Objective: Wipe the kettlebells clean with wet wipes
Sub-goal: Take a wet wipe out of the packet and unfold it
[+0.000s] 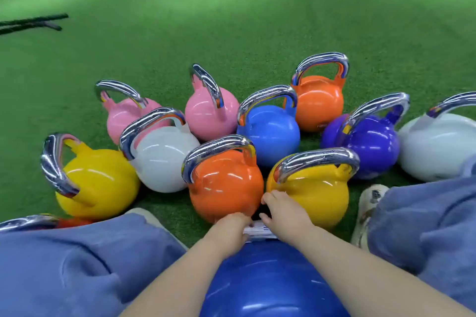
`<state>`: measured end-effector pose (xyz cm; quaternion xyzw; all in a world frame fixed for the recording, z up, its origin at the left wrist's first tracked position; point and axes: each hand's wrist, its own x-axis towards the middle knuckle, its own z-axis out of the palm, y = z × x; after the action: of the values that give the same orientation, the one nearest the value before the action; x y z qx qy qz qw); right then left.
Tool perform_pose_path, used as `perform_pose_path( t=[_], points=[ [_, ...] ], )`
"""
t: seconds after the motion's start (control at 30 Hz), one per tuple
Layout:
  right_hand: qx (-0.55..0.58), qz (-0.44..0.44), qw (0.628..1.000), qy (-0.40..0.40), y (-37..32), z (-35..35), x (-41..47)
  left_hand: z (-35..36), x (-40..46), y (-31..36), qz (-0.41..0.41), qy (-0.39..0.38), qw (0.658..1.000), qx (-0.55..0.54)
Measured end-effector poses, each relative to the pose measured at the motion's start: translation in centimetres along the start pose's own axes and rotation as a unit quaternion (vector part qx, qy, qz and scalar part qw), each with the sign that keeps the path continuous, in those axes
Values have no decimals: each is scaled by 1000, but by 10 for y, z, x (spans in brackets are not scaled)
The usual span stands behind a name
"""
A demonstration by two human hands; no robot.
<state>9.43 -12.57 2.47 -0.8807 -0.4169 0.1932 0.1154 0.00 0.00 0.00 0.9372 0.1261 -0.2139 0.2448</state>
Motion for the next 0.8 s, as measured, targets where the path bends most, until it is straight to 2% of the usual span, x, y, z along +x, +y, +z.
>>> perform_pose_path(
  t=[0.03,0.2,0.3,0.4,0.67,0.8],
  points=[
    [0,7,1000,-19,1,2,2,4,5,1,-17,-28,999,24],
    [19,12,999,-30,8,10,8,18,27,12,-35,-41,989,134],
    [25,2,999,-31,12,14,10,30,37,8,-46,-74,976,201],
    [35,-3,999,-26,13,16,12,29,43,11,-48,-98,967,230],
    [51,-14,999,7,9,10,12,-2,28,12,-71,-54,982,168],
    [27,-23,999,5,2,5,9,-17,11,11,-84,13,988,128]
  ],
)
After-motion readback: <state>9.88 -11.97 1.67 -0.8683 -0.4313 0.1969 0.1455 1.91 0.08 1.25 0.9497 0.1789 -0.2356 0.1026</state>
